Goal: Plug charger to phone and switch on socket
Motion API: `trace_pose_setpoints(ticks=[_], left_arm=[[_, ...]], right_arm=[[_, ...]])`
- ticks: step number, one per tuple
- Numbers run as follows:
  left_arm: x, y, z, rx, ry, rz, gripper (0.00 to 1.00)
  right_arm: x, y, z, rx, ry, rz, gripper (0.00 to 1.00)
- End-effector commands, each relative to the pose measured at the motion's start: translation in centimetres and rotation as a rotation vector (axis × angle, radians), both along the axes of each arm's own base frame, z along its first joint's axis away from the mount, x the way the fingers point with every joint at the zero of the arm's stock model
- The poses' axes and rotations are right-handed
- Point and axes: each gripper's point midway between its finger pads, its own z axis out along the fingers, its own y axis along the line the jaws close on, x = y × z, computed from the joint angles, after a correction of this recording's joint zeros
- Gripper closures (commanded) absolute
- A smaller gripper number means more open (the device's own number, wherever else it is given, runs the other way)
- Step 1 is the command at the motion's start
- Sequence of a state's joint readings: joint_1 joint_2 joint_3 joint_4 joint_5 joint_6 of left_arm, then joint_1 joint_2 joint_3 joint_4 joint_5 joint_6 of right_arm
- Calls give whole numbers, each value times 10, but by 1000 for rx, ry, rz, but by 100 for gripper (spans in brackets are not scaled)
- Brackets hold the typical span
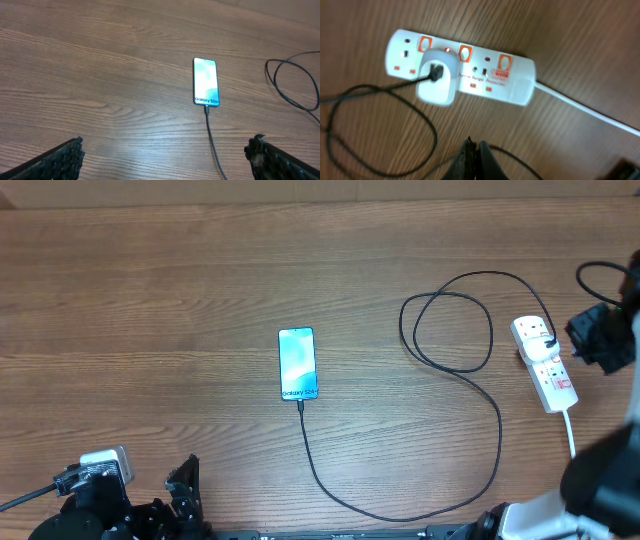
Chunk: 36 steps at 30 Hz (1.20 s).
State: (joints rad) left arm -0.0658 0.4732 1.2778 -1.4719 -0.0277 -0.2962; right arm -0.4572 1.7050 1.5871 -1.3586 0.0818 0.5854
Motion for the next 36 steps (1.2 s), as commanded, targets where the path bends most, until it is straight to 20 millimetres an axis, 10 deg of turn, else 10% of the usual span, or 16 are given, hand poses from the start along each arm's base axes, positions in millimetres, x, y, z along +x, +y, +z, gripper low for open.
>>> trace_pose_setpoints(ticks=[1,14,15,17,36], left_arm=[[0,1,0,9,-3,-3,0],[0,1,0,9,-3,-3,0],[0,1,0,9,-3,-3,0],[0,1,0,9,-3,-3,0],[0,1,0,9,-3,-3,0]], right_arm=[[-12,8,34,-45,-67,14,96],[-57,118,169,37,-618,419,96],[-64,122,176,16,-646,425,77],[-78,128,186,-4,-683,430,0],[-110,141,199,-47,-738,439,0]])
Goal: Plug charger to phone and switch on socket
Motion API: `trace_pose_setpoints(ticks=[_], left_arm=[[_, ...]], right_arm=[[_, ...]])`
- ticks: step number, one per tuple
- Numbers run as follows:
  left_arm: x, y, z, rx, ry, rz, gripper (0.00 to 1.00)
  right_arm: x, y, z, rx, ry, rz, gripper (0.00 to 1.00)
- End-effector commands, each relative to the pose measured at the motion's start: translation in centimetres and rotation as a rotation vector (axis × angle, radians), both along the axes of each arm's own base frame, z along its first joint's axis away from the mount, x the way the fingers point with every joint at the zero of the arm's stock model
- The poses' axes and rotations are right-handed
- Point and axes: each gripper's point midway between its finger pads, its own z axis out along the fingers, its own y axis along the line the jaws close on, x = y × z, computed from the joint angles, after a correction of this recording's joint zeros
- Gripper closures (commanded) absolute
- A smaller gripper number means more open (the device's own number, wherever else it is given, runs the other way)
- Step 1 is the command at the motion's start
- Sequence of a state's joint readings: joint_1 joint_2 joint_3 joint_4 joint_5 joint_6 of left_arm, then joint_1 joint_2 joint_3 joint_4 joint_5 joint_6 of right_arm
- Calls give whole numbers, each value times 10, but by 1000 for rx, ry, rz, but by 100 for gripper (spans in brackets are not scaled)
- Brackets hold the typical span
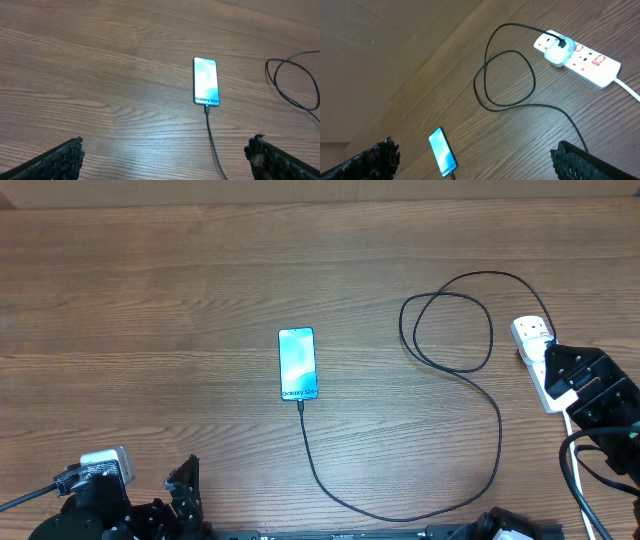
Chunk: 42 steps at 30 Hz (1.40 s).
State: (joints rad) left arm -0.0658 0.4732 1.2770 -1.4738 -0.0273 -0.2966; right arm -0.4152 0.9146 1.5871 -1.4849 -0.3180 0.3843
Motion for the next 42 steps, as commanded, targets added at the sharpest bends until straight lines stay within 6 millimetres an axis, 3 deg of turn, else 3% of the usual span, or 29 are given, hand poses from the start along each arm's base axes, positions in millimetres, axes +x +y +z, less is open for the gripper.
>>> trace_pose_setpoints(ticks=[1,8,14,24,32,42], left_arm=[[0,1,1,9,-5,-3,0],[0,1,1,9,-5,-3,0],[0,1,1,9,-5,-3,1],[0,1,1,9,-5,-3,0],[0,1,1,9,-5,-3,1],[0,1,1,9,-5,-3,1]], right_arm=[[-1,3,1,-10,-1,24,0],[-10,6,-18,-7,77,52,0],[0,7,-43,-11,83,82,0],[31,40,-77,-139,-304,276,0],[31,59,-90,-227,-647,344,0],[26,58,-91,-300,-898,307,0]])
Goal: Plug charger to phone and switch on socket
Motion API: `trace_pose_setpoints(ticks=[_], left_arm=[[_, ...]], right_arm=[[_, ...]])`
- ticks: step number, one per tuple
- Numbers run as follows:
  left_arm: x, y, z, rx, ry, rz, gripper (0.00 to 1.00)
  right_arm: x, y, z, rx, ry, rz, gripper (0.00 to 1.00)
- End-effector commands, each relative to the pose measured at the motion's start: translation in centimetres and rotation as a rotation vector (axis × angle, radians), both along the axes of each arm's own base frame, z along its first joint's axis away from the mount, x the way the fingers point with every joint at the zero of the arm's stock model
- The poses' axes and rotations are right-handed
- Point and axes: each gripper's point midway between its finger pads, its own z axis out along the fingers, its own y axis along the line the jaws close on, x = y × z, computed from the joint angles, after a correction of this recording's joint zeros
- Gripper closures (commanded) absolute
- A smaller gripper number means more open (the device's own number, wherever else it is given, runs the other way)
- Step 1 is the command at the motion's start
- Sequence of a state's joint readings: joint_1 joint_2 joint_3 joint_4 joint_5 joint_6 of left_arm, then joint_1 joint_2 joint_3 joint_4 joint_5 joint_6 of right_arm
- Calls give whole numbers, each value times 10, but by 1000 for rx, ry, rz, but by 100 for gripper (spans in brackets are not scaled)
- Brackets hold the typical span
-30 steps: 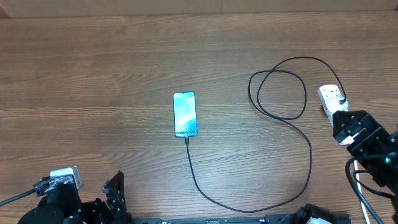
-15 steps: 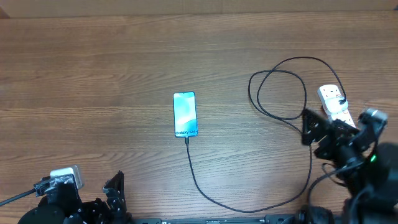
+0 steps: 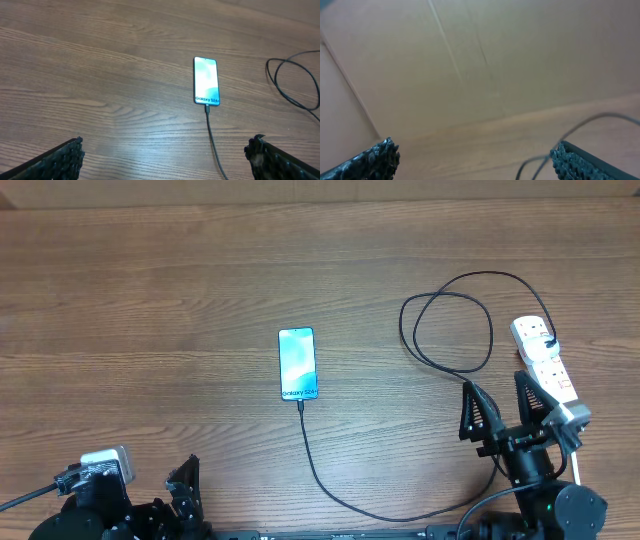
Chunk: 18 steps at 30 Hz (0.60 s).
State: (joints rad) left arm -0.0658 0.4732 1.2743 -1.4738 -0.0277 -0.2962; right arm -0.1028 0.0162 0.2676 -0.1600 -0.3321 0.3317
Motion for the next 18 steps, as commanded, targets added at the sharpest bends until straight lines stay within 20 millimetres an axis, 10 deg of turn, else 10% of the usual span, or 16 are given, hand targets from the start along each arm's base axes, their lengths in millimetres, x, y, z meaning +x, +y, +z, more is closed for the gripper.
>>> trace_pose_setpoints(ticks=[1,18], left_arm=[[0,1,1,8,-8,-3,0],[0,1,1,8,-8,-3,0]], right_arm=[[3,-4,-2,-2,-26,-27,0],[19,-21,-26,33,-117,-113,0]])
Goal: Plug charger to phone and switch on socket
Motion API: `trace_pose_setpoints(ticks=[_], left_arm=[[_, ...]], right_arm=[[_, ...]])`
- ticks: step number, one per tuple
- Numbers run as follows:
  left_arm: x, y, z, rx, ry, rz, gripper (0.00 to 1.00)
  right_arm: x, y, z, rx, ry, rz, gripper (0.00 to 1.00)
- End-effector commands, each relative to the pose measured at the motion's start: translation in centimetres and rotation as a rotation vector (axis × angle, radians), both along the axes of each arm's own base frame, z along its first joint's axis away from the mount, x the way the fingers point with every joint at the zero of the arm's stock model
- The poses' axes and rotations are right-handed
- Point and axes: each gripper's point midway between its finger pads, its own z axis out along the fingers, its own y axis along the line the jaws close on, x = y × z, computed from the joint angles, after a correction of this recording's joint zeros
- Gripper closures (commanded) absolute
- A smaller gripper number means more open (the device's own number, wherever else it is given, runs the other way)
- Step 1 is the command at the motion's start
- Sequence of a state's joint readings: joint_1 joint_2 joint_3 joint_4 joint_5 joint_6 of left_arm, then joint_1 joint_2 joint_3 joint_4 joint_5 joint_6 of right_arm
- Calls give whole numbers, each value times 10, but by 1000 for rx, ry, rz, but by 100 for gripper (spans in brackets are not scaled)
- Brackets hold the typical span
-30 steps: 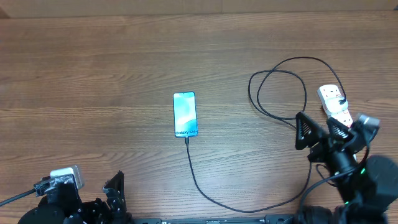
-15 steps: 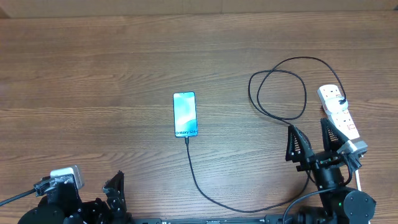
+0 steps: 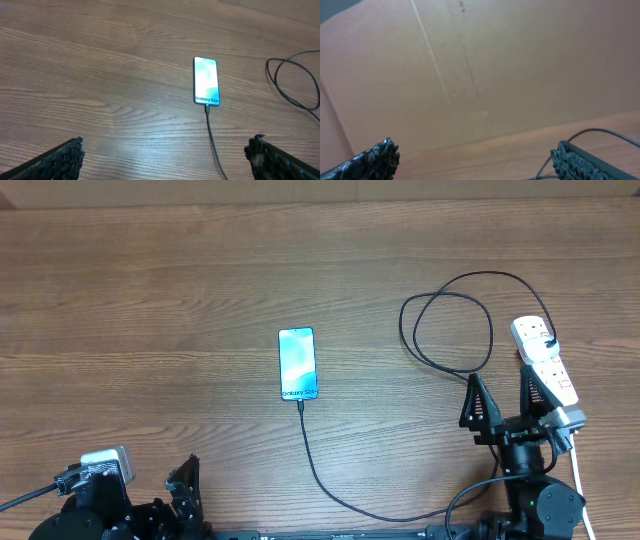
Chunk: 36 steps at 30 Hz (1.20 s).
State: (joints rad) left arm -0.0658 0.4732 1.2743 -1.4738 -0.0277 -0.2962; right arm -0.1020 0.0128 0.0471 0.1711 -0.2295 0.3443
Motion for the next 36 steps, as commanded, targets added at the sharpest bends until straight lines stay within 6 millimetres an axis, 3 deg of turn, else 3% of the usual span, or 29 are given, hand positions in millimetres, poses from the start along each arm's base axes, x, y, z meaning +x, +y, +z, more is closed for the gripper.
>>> trace_pose_setpoints(ticks=[1,11,22,36], left_arm=[[0,1,1,8,-8,-3,1],[0,1,1,8,-8,-3,0],[0,1,1,8,-8,-3,0],[0,1,1,8,-8,-3,0]], right_arm=[[1,-4,-6,15,1,-21,0],[6,-16,-20,40,44,-97,0],[12,-28,-77,54,277,-163,0],[12,-26,-78,-54,273,-170,0]])
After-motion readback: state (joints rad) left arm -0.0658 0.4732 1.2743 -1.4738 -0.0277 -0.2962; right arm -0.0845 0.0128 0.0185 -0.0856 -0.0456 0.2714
